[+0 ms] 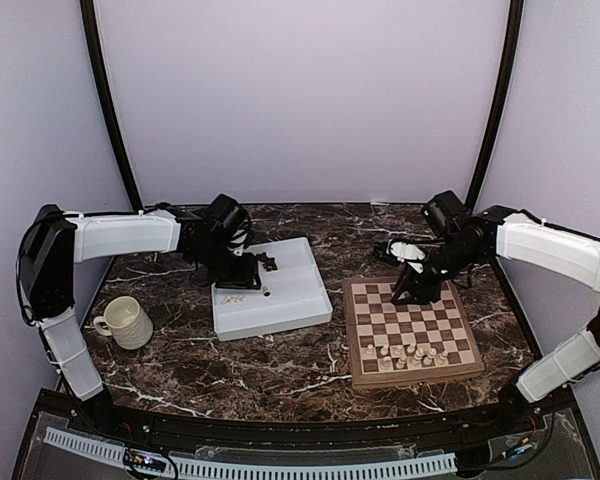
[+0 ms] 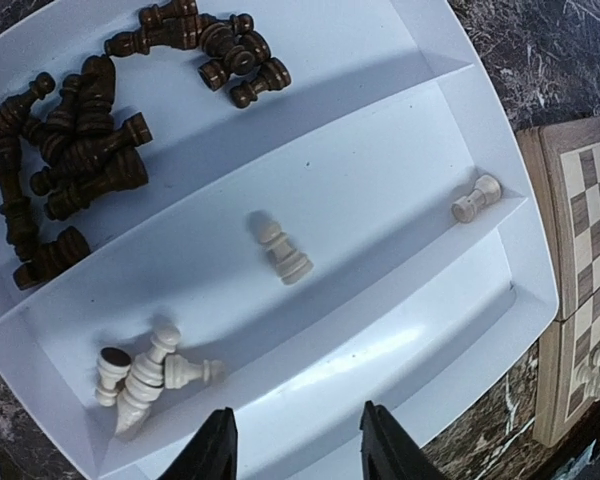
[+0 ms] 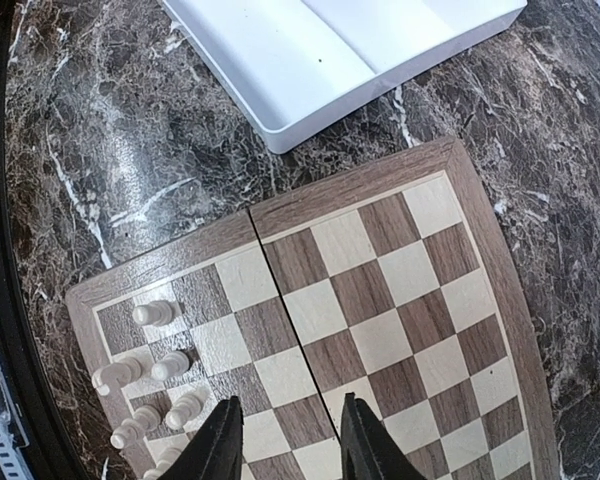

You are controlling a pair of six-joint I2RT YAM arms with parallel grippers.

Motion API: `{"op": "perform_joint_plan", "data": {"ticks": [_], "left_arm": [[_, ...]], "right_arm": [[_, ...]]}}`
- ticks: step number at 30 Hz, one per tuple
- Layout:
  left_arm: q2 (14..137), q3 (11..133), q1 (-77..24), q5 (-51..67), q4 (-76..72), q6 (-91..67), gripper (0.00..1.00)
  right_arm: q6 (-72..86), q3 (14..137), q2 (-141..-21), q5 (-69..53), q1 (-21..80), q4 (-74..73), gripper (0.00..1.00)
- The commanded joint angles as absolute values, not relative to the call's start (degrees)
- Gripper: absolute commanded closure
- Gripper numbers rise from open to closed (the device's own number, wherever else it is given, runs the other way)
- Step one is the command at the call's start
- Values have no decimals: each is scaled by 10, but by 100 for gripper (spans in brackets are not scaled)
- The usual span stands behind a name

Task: Set up the chess pieces on the board
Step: Pick up the pawn from the storage box.

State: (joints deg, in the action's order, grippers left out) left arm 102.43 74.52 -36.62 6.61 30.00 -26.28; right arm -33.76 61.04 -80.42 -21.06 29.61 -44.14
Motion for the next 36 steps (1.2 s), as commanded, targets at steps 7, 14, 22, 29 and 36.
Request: {"op": "perform_joint_plan", "data": {"ticks": [7, 14, 22, 29, 36], "left_arm": [[1109, 813, -388, 25, 294, -422, 57], [1152, 851, -387, 22, 300, -430, 60], [1191, 890, -387, 11, 328, -418, 67], [1205, 901, -387, 7, 369, -415, 68], [1206, 885, -386, 7, 379, -414, 71]], "right_arm": [[-336, 624, -801, -263, 294, -423, 65], [-331, 620, -801, -282, 294, -417, 65], [-329, 617, -797, -283, 294, -416, 65], [-331, 614, -795, -281, 293, -415, 65], [-333, 617, -798, -282, 294, -412, 65]]}}
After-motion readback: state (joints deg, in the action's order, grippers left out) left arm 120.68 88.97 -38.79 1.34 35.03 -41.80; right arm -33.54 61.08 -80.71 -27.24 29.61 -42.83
